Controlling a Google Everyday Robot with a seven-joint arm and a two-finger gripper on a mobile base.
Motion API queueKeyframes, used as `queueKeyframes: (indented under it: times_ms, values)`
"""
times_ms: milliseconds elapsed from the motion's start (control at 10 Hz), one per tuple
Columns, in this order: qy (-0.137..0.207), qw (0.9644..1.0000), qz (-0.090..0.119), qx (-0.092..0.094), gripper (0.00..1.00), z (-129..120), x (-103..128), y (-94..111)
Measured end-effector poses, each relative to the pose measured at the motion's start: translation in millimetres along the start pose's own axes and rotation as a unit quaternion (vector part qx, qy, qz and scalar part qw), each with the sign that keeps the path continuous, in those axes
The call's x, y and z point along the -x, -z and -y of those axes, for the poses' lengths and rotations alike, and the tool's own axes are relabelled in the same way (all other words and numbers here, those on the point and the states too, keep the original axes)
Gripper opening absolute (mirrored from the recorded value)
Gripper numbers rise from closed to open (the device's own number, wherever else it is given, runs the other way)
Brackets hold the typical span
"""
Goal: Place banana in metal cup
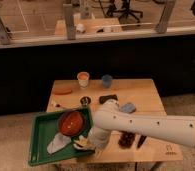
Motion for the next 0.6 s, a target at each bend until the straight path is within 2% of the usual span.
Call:
queueKeyframes:
  times_ms: [200,300,600]
  values:
    - [-0.003,1.0000,-0.003,-0.003,0.54,-0.4,-3.4,1.8]
    - [-0.004,1.0000,-0.005,-0.005,0.50,-0.2,-4.7,2.8]
    - [-0.006,0.9999,-0.010,-0.009,0.22,0.2,-7.4,5.1]
